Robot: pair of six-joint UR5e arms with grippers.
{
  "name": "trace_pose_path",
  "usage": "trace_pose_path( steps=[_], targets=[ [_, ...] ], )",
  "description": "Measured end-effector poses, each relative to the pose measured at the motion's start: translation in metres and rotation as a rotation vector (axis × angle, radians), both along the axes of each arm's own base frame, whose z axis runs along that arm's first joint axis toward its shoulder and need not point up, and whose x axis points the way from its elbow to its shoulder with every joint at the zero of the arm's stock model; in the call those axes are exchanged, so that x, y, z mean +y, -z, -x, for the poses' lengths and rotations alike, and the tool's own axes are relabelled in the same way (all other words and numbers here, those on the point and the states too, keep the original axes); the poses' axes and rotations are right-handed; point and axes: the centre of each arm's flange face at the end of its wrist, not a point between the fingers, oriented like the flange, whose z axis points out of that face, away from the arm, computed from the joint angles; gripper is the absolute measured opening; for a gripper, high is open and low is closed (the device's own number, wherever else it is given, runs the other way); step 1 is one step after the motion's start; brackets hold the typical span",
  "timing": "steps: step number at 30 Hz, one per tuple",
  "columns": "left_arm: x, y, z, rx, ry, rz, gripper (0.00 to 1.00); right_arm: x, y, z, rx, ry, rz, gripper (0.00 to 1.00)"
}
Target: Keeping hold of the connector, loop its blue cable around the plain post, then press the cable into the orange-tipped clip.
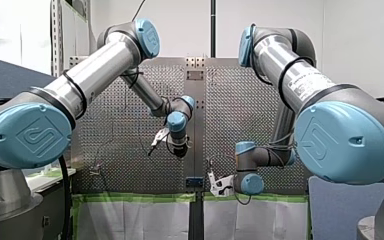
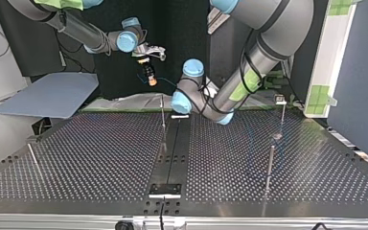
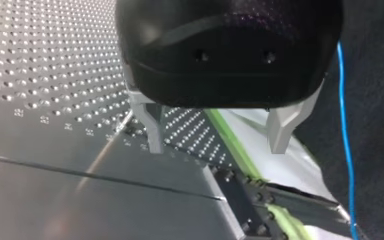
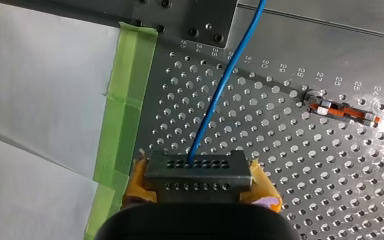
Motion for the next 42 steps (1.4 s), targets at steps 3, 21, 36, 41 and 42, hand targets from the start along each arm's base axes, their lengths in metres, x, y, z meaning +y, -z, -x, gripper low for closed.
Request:
trace_pose_path(
  steps=[3, 21, 36, 41, 42],
  targets=[
    [0.002, 0.001, 0.000, 0.024, 0.003, -0.006, 1.00, 0.000, 0.000, 0.000, 0.000, 0.000, 0.000, 0.00],
    [-0.018, 0.045, 0.003, 0.199, 0.077, -0.041, 1.00, 0.000, 0.000, 0.000, -0.002, 0.000, -0.002, 0.00],
    [-0.011, 0.034, 0.012, 0.314, 0.049, -0.071, 1.00, -0.001, 0.000, 0.000, -0.010, 0.003, -0.002, 0.00],
    [-0.013, 0.030, 0.019, 0.359, 0.031, -0.066, 1.00, -0.002, 0.000, 0.001, -0.011, 0.004, -0.002, 0.00],
    [-0.013, 0.030, 0.020, 0.363, 0.027, -0.065, 1.00, -0.002, 0.000, 0.001, -0.012, 0.005, -0.003, 0.00]
  ],
)
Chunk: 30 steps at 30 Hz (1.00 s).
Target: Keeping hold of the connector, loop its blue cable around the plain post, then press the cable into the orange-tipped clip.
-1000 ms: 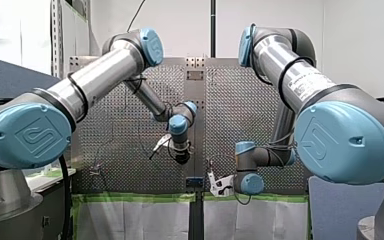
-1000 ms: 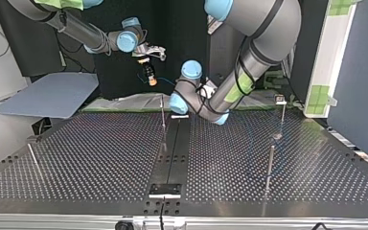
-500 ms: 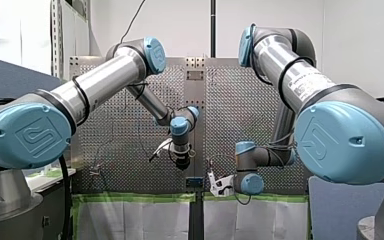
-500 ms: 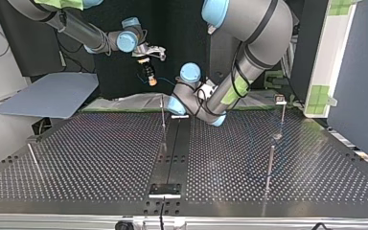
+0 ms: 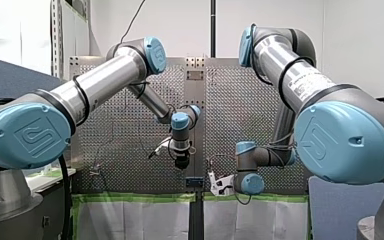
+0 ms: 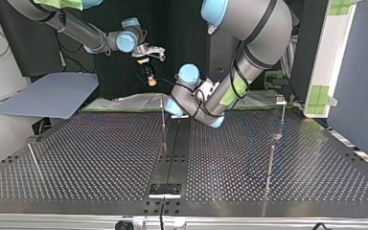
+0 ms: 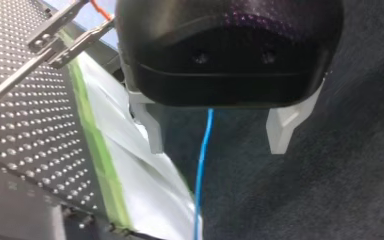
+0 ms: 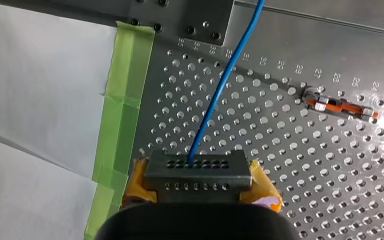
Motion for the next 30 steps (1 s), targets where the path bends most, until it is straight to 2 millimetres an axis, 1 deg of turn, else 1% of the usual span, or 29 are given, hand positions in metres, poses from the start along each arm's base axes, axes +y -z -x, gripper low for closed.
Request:
trace_pose_path(
  steps=[5, 8, 16, 24, 30],
  targets=[
    [-0.005, 0.001, 0.000, -0.019, -0.016, 0.026, 1.00, 0.000, 0.000, 0.000, -0.002, 0.001, -0.001, 0.00],
    [-0.007, 0.005, -0.002, -0.037, -0.032, 0.048, 1.00, 0.000, 0.000, 0.000, -0.002, 0.000, -0.001, 0.00],
    [-0.012, 0.035, -0.006, -0.069, -0.049, 0.070, 1.00, 0.000, 0.000, 0.000, -0.003, 0.000, -0.003, 0.00],
    [-0.017, 0.043, -0.015, -0.135, -0.063, 0.112, 1.00, 0.001, 0.000, -0.001, -0.006, -0.004, -0.003, 0.00],
    [-0.018, 0.063, -0.017, -0.159, -0.082, 0.123, 1.00, 0.001, 0.000, -0.001, -0.007, -0.008, -0.003, 0.00]
  ],
)
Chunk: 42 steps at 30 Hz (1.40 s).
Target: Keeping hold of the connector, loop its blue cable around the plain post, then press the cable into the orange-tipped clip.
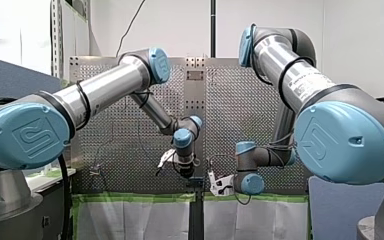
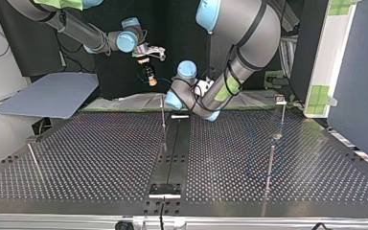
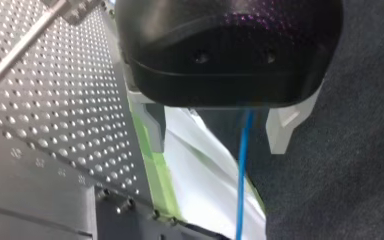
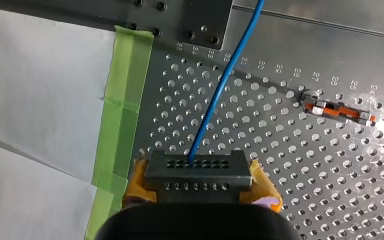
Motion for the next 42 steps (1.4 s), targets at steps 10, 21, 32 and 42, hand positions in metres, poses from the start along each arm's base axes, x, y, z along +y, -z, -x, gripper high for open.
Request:
trace_pose_path(
  steps=[10, 21, 32, 42],
  targets=[
    [-0.003, 0.045, 0.005, 0.006, -0.003, 0.008, 1.00, 0.001, 0.000, -0.001, -0.002, -0.003, 0.003, 0.00],
    [-0.001, 0.074, 0.001, 0.008, -0.028, 0.027, 1.00, 0.001, 0.000, -0.002, -0.002, -0.003, 0.004, 0.00],
    [0.006, 0.122, 0.007, 0.049, -0.044, 0.014, 1.00, 0.000, -0.001, -0.002, -0.005, -0.003, 0.008, 0.00],
    [0.013, 0.129, 0.012, 0.066, -0.051, 0.005, 1.00, 0.000, -0.001, -0.002, -0.007, -0.003, 0.007, 0.00]
  ],
)
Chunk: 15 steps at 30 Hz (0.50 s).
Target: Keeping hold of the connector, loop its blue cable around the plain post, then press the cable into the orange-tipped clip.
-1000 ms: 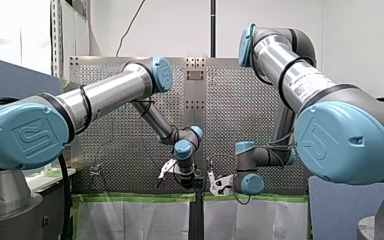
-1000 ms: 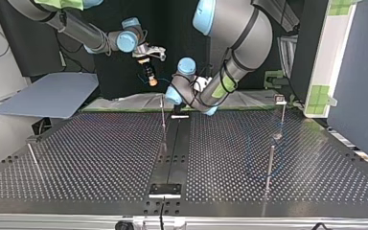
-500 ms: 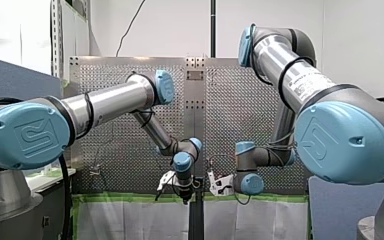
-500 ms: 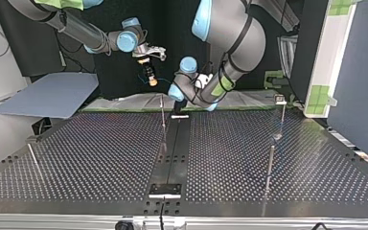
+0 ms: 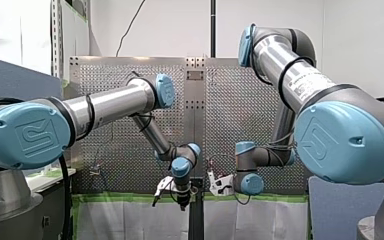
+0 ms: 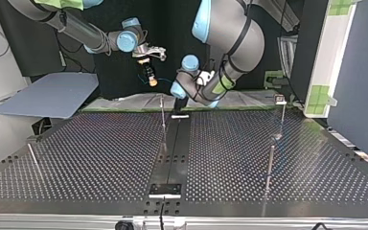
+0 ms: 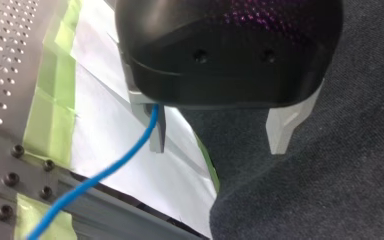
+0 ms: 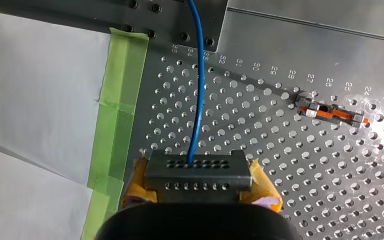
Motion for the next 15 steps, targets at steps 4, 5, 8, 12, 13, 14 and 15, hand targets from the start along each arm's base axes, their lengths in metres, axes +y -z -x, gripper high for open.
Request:
trace_pose_path(
  steps=[4, 5, 8, 12, 13, 14, 15],
  targets=[
    [0.005, 0.003, 0.002, 0.010, -0.005, -0.005, 1.00, 0.000, 0.000, 0.000, 0.000, 0.000, 0.000, 0.00],
    [0.005, 0.004, 0.002, 0.012, -0.005, -0.005, 1.00, 0.000, 0.000, 0.000, 0.000, 0.000, 0.000, 0.00],
    [0.007, 0.010, 0.004, 0.024, -0.005, -0.008, 1.00, 0.000, 0.000, 0.000, 0.000, 0.000, 0.000, 0.00],
    [0.011, 0.022, 0.008, 0.050, -0.002, -0.028, 1.00, 0.000, 0.000, 0.000, 0.000, 0.000, 0.000, 0.00],
    [0.012, 0.024, 0.009, 0.055, -0.001, -0.032, 1.00, 0.000, 0.000, 0.000, 0.000, 0.000, 0.000, 0.00],
    [0.013, 0.025, 0.009, 0.057, -0.001, -0.034, 1.00, 0.000, 0.000, 0.000, 0.000, 0.000, 0.000, 0.00],
    [0.013, 0.026, 0.010, 0.058, -0.001, -0.036, 1.00, 0.000, 0.000, 0.000, 0.000, 0.000, 0.000, 0.00]
  ],
)
